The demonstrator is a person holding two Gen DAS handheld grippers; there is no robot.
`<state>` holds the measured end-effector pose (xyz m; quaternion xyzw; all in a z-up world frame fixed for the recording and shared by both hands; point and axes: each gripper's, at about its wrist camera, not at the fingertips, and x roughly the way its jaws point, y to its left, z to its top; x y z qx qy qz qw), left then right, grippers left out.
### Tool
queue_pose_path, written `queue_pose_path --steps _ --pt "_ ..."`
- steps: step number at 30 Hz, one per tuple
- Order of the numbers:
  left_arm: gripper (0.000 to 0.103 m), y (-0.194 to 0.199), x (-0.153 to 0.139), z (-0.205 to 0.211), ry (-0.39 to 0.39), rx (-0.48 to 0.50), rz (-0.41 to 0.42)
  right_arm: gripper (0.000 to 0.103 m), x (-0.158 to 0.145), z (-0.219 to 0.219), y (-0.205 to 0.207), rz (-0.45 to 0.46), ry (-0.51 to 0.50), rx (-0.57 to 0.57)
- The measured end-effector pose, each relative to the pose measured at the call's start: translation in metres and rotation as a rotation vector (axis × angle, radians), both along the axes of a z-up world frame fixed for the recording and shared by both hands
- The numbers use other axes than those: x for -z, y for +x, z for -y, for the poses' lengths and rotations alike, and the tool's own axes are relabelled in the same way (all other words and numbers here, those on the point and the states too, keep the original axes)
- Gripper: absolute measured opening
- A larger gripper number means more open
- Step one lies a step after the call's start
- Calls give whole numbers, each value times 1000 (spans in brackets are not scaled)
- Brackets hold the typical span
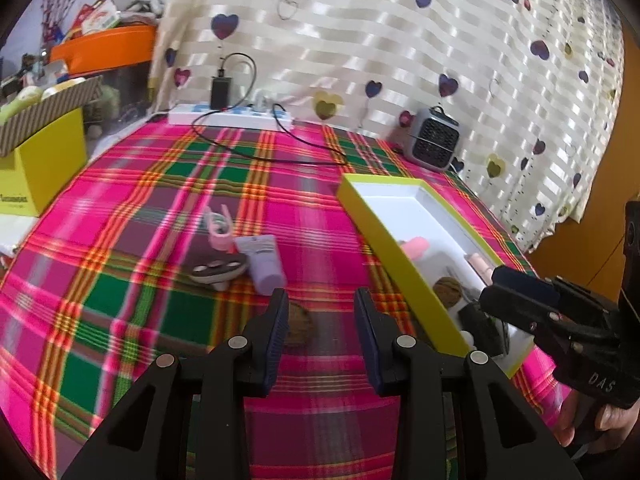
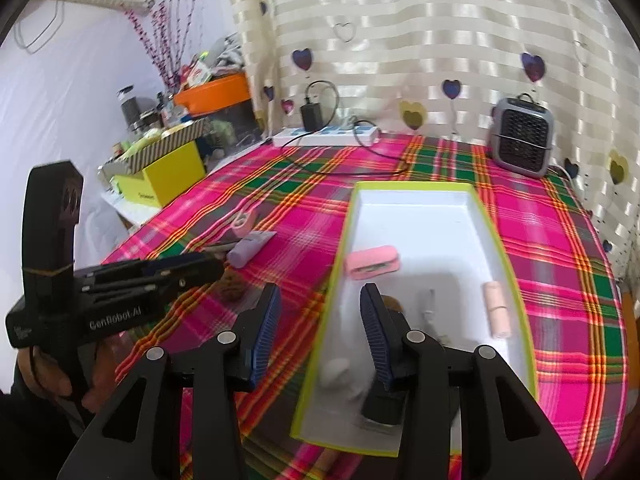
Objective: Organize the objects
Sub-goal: 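Grasp the second brown walnut with the right tool while the left tool grasps a black dotted disc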
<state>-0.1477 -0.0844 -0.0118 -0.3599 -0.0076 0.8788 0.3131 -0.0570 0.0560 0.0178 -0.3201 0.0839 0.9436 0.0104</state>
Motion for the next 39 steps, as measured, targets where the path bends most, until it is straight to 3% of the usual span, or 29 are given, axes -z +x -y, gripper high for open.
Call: queue_pose_path --steps 24,39 --pt "32 -39 20 53 -36 -80 49 42 25 62 -60 130 4 -143" --pt "32 -69 23 41 -95 23 60 42 46 78 -96 218 11 -170"
